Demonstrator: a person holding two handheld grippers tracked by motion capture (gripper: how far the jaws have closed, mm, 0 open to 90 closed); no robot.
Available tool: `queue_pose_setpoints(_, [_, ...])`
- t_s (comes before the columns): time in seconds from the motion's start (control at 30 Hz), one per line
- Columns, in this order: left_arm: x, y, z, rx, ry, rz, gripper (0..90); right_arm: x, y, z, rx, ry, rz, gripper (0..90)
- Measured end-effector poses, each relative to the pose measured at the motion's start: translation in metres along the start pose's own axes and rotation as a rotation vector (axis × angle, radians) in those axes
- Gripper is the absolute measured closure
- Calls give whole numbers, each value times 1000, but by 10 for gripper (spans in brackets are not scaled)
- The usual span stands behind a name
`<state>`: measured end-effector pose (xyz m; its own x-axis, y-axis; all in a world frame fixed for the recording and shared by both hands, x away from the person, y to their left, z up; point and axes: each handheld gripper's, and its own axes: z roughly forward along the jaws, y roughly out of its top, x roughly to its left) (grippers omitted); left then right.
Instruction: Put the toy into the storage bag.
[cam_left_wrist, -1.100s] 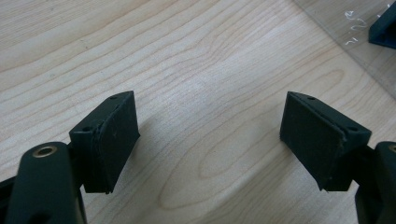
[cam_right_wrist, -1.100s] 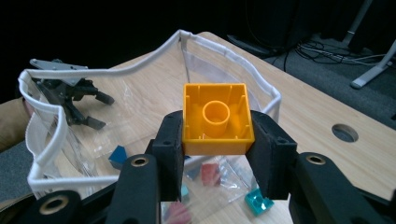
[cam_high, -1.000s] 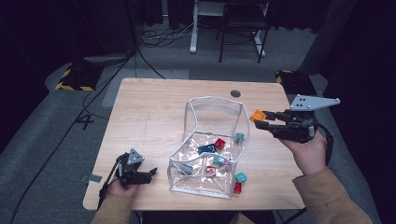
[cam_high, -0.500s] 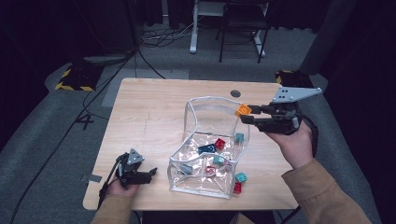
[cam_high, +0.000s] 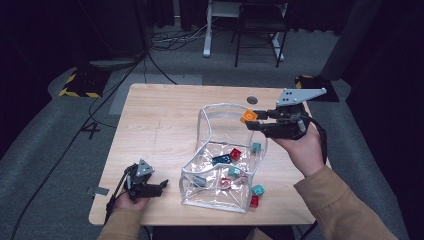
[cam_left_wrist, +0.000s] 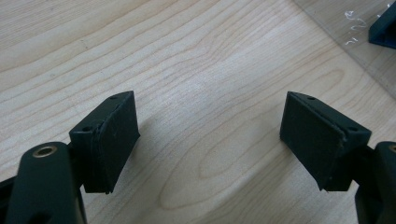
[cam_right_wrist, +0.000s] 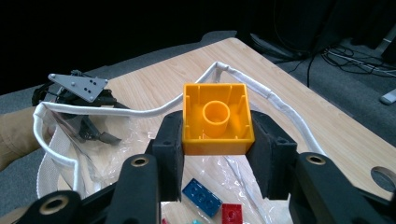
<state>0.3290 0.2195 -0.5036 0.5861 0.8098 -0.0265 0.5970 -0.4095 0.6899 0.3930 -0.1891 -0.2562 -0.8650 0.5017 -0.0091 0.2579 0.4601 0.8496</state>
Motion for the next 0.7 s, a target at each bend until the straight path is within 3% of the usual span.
queue_pose_setpoints(0.47, [0, 0, 0, -1, 0, 0, 196, 2, 6, 31, 70, 24, -1, 584])
queue_pose_setpoints(0.7, [0, 0, 0, -1, -1, 0, 195, 2, 6, 47, 132, 27, 2, 584])
